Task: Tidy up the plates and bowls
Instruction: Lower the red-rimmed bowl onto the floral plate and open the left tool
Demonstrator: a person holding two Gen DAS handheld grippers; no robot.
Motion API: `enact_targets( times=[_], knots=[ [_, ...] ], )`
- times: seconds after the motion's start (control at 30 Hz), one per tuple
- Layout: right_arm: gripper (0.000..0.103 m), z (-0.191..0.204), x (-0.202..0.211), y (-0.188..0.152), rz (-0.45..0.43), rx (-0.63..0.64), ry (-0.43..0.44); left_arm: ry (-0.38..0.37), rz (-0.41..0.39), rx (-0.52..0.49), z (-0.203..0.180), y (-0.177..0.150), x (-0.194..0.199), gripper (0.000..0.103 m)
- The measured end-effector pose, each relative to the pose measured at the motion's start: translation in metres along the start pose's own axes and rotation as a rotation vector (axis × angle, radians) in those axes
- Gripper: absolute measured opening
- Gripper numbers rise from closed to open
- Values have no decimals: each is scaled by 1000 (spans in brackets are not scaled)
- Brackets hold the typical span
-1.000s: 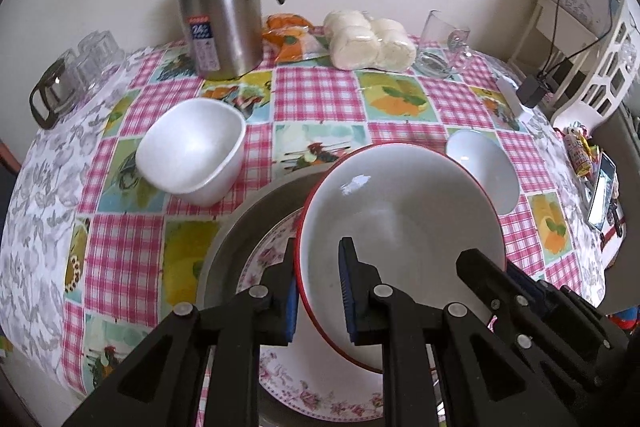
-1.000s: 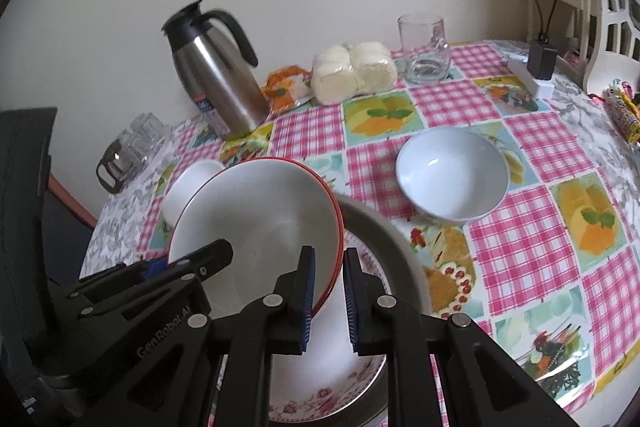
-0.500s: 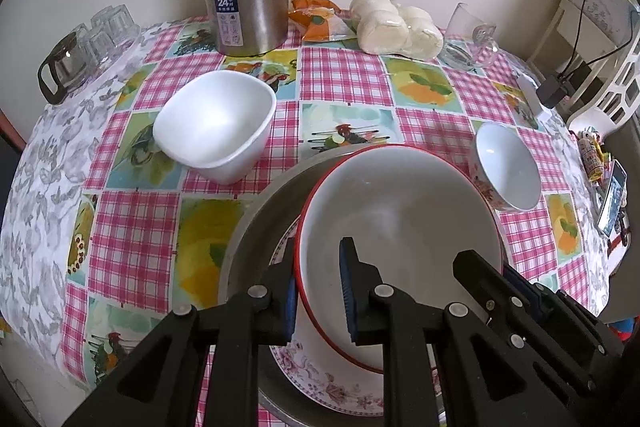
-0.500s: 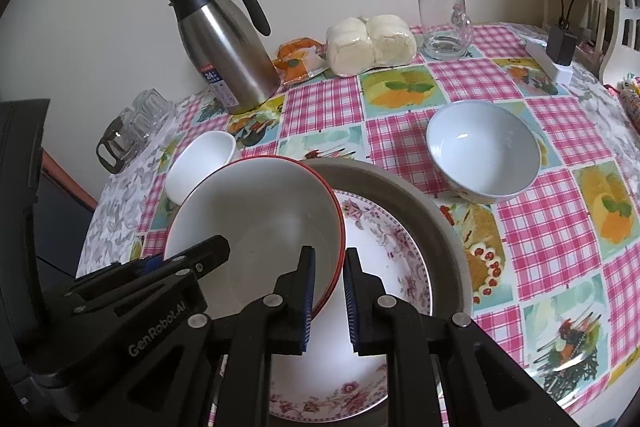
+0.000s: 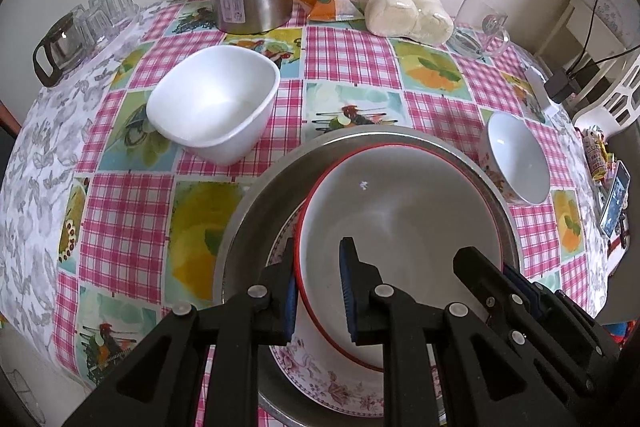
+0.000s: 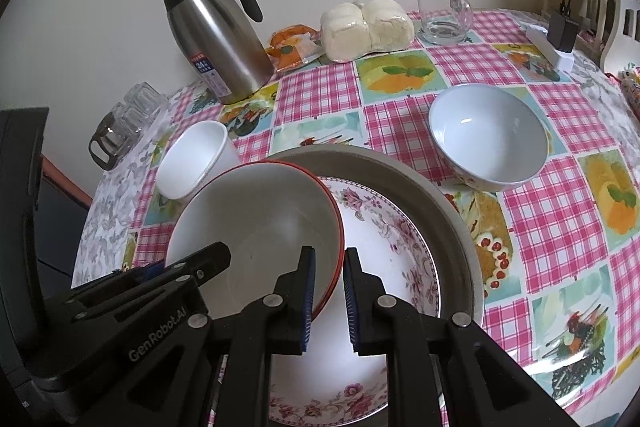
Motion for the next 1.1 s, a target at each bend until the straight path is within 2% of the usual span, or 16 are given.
enact_targets(
  times=[0.33,0.8,0.87,1.0,1.1],
  knots=[
    [17,-1,-1,-1,3,7,-1,-1,27,6,0,-4,-4,18],
    [18,-4,-7,-3,24,-14,11,-8,34,7,-1,-4,-7,25],
    [20,-4,-8,-3,28,-15,7,-8,33,11,-1,-4,-7,25],
    [23,-8,-7,-2,22,-15,-5,-5,12,20,1,-1,-3,34],
    [23,-9,-2,3,-6,-10,-10,-3,-6,30,4,2,1,34]
  ],
)
Point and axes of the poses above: each gripper's, at about its wrist camera, not at the fingertips, and x roughly against the way its jaws point, z to its left, y to its top, the point moved 5 cm from there along -x, roughly the way its jaws point, and after that the axes turned 15 degrees about -z, right-handed, at the moved point
